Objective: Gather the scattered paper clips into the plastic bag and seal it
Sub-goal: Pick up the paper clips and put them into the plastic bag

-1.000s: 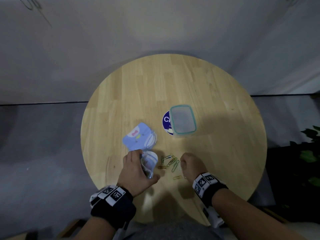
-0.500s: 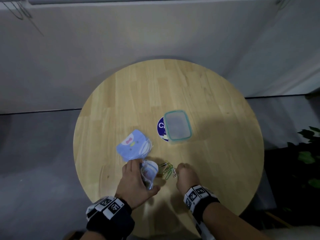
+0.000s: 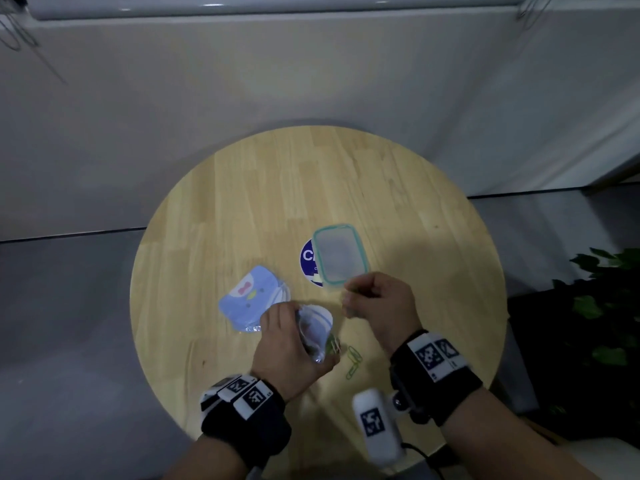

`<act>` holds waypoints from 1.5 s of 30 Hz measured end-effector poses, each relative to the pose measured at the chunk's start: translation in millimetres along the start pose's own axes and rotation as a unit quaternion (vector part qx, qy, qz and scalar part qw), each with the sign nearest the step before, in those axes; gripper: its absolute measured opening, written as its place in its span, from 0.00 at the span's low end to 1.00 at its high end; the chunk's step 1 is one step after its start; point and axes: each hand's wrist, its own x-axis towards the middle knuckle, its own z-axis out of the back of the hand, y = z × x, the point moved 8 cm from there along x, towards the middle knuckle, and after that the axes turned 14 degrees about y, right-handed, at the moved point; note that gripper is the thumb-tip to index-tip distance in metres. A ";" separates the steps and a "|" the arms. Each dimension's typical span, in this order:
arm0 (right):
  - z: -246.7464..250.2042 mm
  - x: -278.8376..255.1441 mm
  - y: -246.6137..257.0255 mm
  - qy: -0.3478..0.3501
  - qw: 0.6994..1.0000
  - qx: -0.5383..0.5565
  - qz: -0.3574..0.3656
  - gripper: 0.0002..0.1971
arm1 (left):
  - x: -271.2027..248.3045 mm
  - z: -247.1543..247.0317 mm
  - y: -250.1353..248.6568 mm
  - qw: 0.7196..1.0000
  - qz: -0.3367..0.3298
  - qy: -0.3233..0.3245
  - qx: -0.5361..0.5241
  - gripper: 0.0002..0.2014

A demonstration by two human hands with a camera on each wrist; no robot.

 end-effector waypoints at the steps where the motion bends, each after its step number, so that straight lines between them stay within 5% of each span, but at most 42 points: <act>1: -7.6 -0.2 10.8 -0.001 1.000 0.012 0.021 0.11 | 4.5 -1.7 -4.7 1.000 -0.005 0.003 0.003 0.36; 7: -28.8 -7.1 30.2 0.005 0.984 -0.166 0.064 0.12 | 15.0 16.8 -26.0 0.996 -0.017 -0.085 -0.038 0.31; 12: -9.6 -8.2 41.5 -0.020 0.969 -0.219 0.116 0.09 | 15.2 15.9 -9.5 0.997 0.033 -0.060 -0.046 0.41; 15: 13.6 2.0 -5.1 -0.004 0.962 -0.273 0.017 0.11 | 8.3 19.7 4.0 0.995 0.045 -0.069 -0.057 0.47; 18: 14.9 -5.9 -81.7 0.109 0.881 -0.429 -0.169 0.24 | 0.3 29.7 18.0 0.994 0.065 -0.073 -0.057 0.50; 21: 7.5 -13.7 -120.9 0.153 0.818 -0.516 -0.203 0.30 | -8.7 41.5 28.3 0.993 0.071 -0.086 -0.049 0.50; 31: -25.3 29.6 -108.3 0.108 0.838 -0.521 -0.119 0.10 | -29.4 56.3 51.0 0.989 0.119 -0.082 -0.035 0.49; 36: -43.9 34.0 -104.2 0.094 0.846 -0.514 -0.106 0.19 | -32.7 55.7 53.0 0.988 0.139 -0.068 -0.032 0.50; 39: -57.8 37.0 -102.0 0.090 0.820 -0.554 -0.108 0.29 | -33.4 53.8 50.0 0.988 0.134 -0.072 -0.037 0.51; 42: -75.2 40.3 -99.1 0.110 0.782 -0.604 -0.105 0.24 | -33.4 52.3 51.4 0.988 0.126 -0.075 -0.039 0.52; 45: -84.8 40.5 -98.0 0.131 0.783 -0.600 -0.100 0.21 | -34.5 50.7 56.1 0.989 0.124 -0.068 -0.035 0.50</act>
